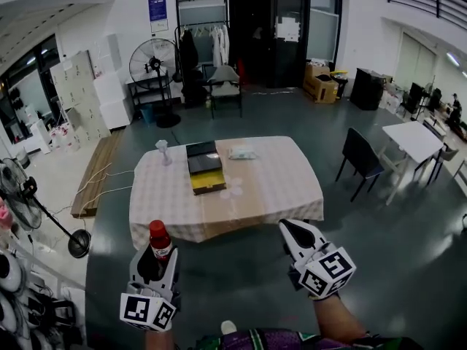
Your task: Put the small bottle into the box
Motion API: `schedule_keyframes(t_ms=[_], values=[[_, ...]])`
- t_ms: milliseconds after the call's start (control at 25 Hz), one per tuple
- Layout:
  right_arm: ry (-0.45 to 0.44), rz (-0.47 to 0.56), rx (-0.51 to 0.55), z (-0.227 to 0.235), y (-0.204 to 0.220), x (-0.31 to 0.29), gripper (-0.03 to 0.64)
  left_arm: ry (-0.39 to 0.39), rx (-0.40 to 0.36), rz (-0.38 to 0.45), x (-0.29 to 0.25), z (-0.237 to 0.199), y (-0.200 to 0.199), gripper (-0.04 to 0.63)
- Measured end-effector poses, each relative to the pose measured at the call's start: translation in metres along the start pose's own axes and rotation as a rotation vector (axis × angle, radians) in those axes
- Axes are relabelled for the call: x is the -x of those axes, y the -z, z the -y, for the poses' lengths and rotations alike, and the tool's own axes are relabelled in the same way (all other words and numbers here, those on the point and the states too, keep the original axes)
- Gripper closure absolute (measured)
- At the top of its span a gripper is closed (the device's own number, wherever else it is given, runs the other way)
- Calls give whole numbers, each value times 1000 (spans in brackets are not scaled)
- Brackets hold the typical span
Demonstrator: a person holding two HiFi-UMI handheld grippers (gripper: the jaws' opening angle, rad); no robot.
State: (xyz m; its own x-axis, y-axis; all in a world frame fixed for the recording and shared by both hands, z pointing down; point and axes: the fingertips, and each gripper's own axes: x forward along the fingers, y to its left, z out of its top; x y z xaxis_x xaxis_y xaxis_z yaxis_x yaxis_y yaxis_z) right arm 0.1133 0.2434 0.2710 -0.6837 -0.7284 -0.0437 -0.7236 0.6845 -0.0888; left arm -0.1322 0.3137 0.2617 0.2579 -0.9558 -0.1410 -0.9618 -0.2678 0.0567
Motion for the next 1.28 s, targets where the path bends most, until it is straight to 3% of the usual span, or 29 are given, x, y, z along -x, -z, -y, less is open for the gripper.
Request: schedule_keyframes(t_ms=[520,880,1280], values=[[30,-33,20,-4,31,-98,611,31,30,-24,-52,-86,45,350],[-16,-48,-14,53,36,-150,611,3,54,-62,-126,-90,65,351],[-88,-39,-50,149,28,-204,611,0,21,-77,-234,-61,67,351]])
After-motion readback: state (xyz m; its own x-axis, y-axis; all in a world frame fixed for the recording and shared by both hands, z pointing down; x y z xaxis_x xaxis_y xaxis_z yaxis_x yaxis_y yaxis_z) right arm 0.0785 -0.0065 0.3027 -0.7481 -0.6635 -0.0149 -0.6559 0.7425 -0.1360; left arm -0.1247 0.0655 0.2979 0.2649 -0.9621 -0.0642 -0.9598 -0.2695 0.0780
